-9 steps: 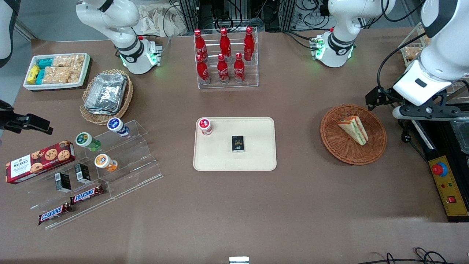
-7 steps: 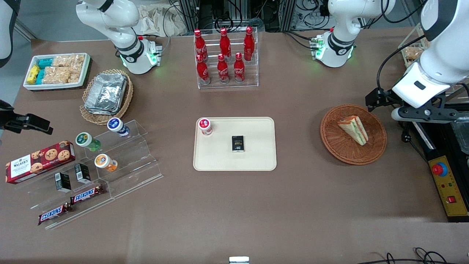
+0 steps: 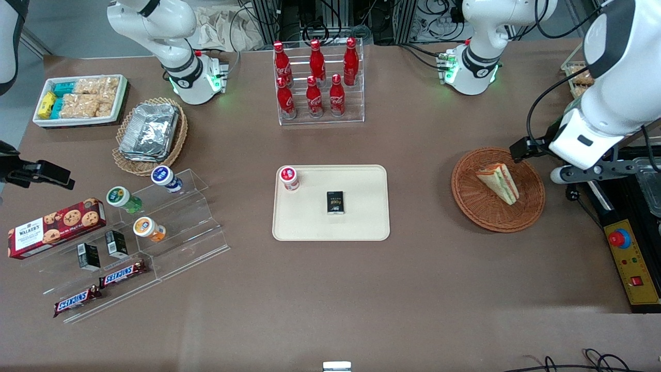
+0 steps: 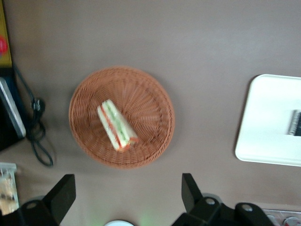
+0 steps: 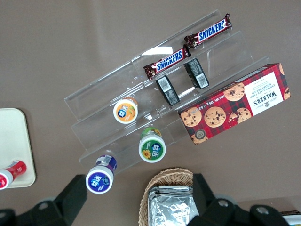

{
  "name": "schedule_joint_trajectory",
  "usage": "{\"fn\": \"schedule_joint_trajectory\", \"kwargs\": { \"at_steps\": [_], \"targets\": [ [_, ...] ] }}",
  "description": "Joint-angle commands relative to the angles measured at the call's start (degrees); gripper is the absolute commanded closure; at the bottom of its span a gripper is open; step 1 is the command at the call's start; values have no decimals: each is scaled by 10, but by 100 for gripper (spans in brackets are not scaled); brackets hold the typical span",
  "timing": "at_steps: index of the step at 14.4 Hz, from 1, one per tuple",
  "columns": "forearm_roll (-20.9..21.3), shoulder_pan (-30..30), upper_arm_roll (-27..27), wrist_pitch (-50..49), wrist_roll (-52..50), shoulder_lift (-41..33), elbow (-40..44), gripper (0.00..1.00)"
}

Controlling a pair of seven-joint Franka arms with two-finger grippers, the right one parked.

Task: Place sandwich from basket to tray
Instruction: 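Move the left gripper over the wrapped sandwich in the wicker basket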

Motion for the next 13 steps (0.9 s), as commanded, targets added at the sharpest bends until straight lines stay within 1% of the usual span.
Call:
{"fn": "schedule_joint_trajectory", "kwargs": {
  "at_steps": [1, 3, 5, 10, 13],
  "targets": [
    [15, 13, 11, 49, -89, -54, -116, 0],
    [15, 24, 12, 133, -95, -87, -209, 0],
    [14, 50, 11, 214, -103, -112, -291, 0],
    [11, 86, 11, 299, -132, -110, -353, 0],
    [11, 82, 7, 375, -237, -89, -390, 0]
  ]
}}
